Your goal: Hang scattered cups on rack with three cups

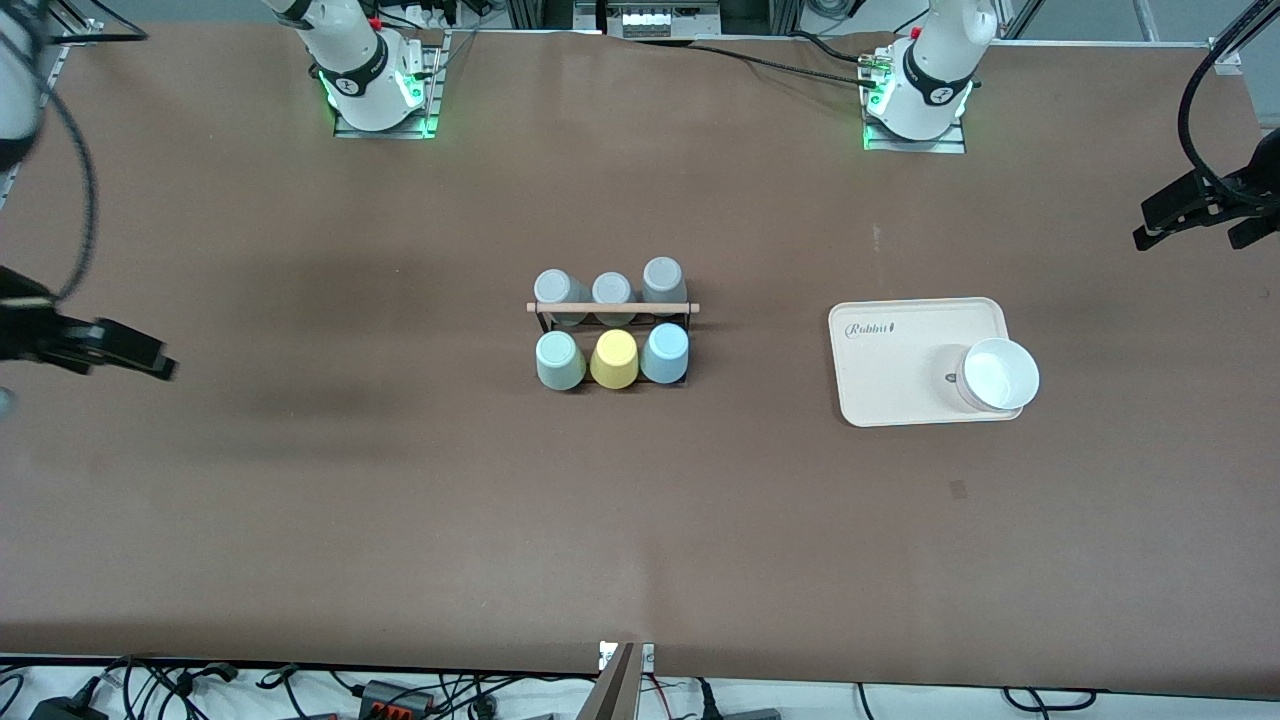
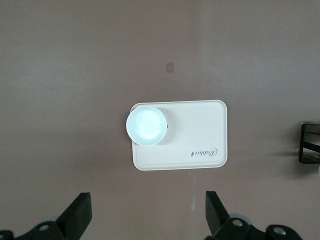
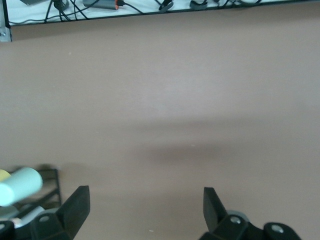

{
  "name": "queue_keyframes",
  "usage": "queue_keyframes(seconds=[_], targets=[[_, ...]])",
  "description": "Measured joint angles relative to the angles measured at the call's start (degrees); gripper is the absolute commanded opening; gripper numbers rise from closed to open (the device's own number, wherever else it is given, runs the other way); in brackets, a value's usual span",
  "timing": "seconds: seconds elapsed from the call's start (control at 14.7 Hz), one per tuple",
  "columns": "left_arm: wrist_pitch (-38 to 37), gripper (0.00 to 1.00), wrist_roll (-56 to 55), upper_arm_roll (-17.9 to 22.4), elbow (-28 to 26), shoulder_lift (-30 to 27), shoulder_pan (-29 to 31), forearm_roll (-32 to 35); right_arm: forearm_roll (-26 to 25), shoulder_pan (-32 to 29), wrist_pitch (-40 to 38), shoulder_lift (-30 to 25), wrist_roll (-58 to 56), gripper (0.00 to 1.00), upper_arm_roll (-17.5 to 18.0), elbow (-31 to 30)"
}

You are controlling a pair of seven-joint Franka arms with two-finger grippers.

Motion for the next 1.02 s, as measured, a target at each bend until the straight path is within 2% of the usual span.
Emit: queue_keyframes(seconds=[0.27, 0.48, 0.89, 1.02], targets=[[0.0, 1.0, 0.0, 0.0, 0.0, 0.0, 0.0, 0.0, -3.9, -0.4, -0.2, -1.5, -3.5, 1.0, 0.4, -0.9], [0.0, 1.0, 0.0, 0.0, 0.0, 0.0, 0.0, 0.0, -4.4, -0.3, 0.8, -4.2, -3.6, 1.0, 0.5, -4.7], [0.0, 1.0, 0.1, 0.0, 0.0, 0.0, 0.0, 0.0, -4.4, -0.3, 8.3, -17.8, -3.7, 1.0, 0.6, -26.2], [0.0, 1.0, 0.1, 0.0, 0.0, 0.0, 0.0, 0.0, -4.4, -0.3, 8.8, -21.5, -3.7, 1.0, 0.6, -31.3]])
